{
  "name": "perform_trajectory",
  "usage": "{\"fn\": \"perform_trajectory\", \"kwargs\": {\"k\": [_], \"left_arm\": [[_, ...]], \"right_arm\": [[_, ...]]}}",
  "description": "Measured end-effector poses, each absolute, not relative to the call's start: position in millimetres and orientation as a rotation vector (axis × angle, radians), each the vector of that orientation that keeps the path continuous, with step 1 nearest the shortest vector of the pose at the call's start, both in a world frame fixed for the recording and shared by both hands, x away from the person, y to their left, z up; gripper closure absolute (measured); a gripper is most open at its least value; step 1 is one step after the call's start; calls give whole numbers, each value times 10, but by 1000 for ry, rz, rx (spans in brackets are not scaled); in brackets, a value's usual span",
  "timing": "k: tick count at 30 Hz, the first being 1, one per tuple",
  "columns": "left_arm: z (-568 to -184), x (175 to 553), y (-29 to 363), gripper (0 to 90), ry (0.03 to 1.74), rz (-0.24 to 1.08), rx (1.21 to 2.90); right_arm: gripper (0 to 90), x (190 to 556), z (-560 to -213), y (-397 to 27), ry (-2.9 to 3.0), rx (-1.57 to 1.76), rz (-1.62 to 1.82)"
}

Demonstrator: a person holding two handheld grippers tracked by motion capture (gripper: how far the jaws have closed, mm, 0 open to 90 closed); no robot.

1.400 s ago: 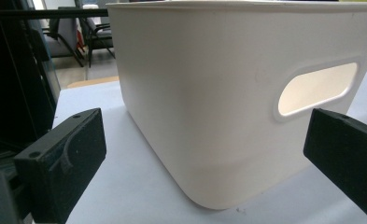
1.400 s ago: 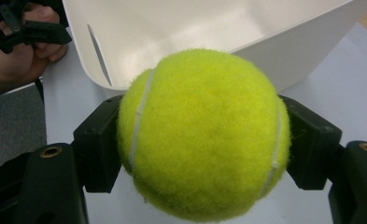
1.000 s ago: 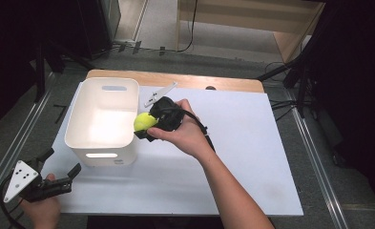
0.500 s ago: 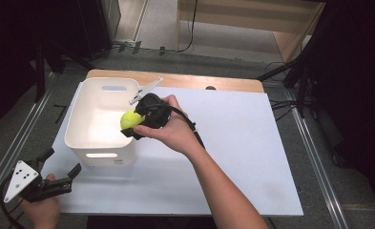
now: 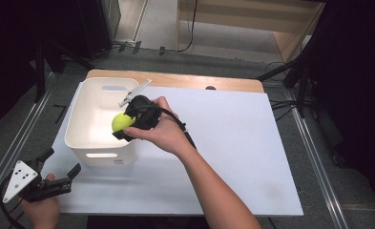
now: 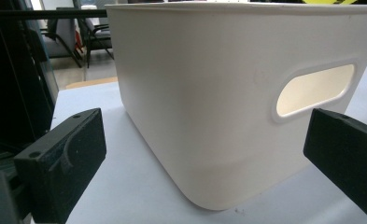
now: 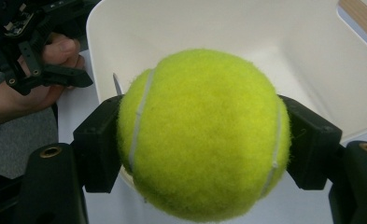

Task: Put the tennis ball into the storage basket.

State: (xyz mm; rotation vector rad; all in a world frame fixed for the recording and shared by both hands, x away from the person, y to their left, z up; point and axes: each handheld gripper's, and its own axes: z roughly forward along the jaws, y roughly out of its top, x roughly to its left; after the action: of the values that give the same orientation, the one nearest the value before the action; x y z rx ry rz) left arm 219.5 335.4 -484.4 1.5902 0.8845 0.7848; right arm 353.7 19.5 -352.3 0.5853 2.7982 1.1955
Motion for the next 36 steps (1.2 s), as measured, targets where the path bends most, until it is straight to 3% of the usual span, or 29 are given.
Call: {"fn": "perform_trajectory", "kwargs": {"k": [29,31,33,36], "left_arm": [[-4844,2196,3355,0,887,778,1578],[-4844,2196,3355,0,887,778,1578],[-4843,2195,3358,0,888,780,1583],[-4844,2196,3358,0,887,779,1581]], "right_arm": [[230,3530,-3718,373,2840,546,1140],[199,3526,-3721,372,2831,528,1148],[113,3521,-3704,359,2826,535,1186],[89,3497,-3663,335,2821,543,1202]]}}
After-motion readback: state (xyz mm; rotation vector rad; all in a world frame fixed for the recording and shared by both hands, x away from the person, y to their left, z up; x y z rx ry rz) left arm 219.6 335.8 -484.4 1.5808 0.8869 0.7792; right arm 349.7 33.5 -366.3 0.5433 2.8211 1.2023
